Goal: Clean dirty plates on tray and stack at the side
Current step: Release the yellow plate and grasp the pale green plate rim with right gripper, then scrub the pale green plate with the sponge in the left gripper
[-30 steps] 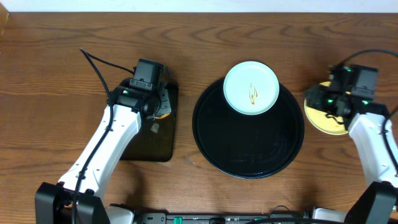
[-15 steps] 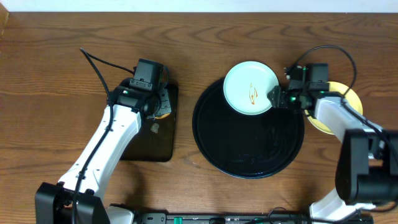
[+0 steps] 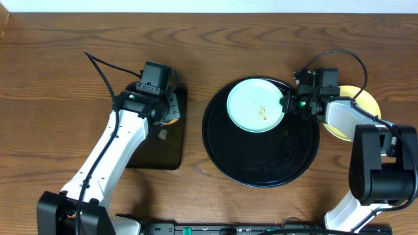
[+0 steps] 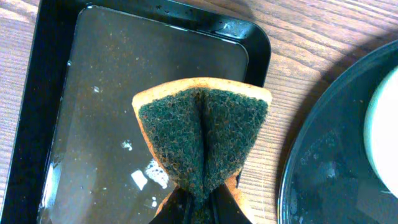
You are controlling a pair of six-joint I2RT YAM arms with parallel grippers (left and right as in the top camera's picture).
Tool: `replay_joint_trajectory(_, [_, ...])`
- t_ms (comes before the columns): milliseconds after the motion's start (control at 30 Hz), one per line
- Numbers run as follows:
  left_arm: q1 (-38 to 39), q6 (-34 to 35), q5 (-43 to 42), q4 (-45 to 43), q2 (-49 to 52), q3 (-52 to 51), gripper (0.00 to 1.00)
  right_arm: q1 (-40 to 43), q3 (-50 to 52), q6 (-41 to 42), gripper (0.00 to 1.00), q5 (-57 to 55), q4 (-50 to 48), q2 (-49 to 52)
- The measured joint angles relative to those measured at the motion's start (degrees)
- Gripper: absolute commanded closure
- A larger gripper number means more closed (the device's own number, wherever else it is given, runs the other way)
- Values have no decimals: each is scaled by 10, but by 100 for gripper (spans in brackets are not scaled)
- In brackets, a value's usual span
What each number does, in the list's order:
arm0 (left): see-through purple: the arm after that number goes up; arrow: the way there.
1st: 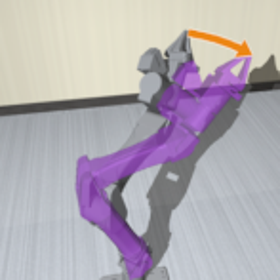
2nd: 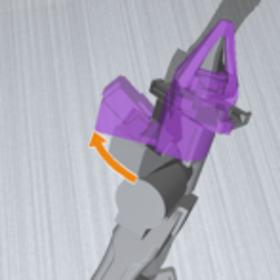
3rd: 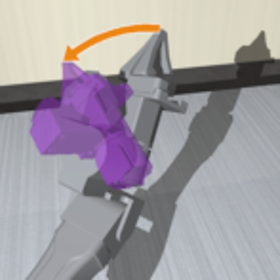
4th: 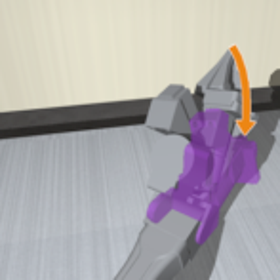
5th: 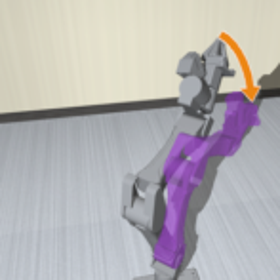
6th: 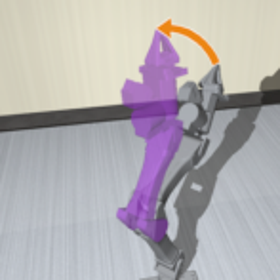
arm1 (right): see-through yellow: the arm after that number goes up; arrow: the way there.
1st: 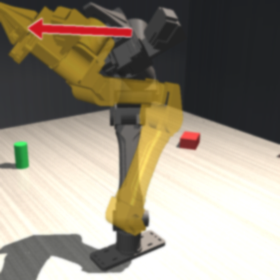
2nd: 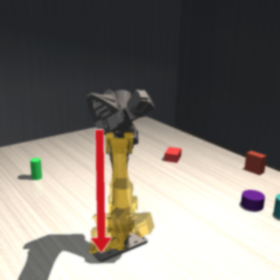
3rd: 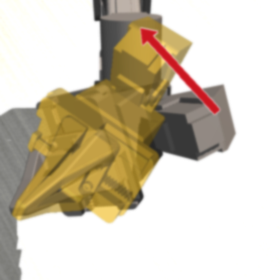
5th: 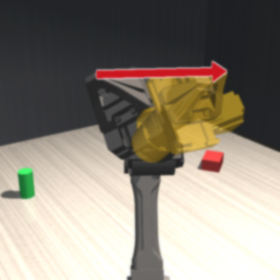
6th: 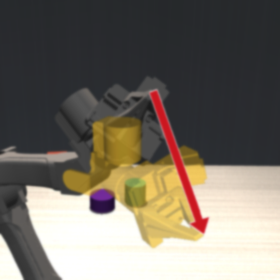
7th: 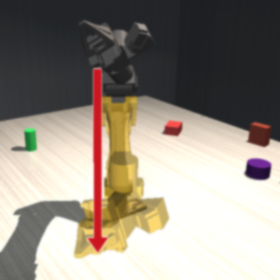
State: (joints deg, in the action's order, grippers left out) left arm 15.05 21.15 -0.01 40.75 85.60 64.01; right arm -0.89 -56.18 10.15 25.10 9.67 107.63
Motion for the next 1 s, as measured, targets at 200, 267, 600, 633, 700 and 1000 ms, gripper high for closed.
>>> replay_joint_trajectory(200, [0, 0, 0, 0, 0, 0, 92, 0, -1, -5, 99, 37, 81, -3])
replay_joint_trajectory(267, [0, 0, -1, -2, 0, 0, 92, -1, 0, -14, 99, 40, 118, -10])
replay_joint_trajectory(600, [40, 0, -98, -81, 0, 0, 92, -72, 0, -27, 99, -28, 224, -41])
replay_joint_trajectory(633, [51, 0, -101, -87, 0, 0, 92, -77, 0, -26, 99, -32, 226, -42])
replay_joint_trajectory(700, [87, 2, -112, -106, 3, 0, 92, -91, 0, -22, 99, -41, 229, -44])
replay_joint_trajectory(1000, [183, 106, -124, -170, 96, 0, 92, -103, 0, -2, 99, -51, 231, -46])
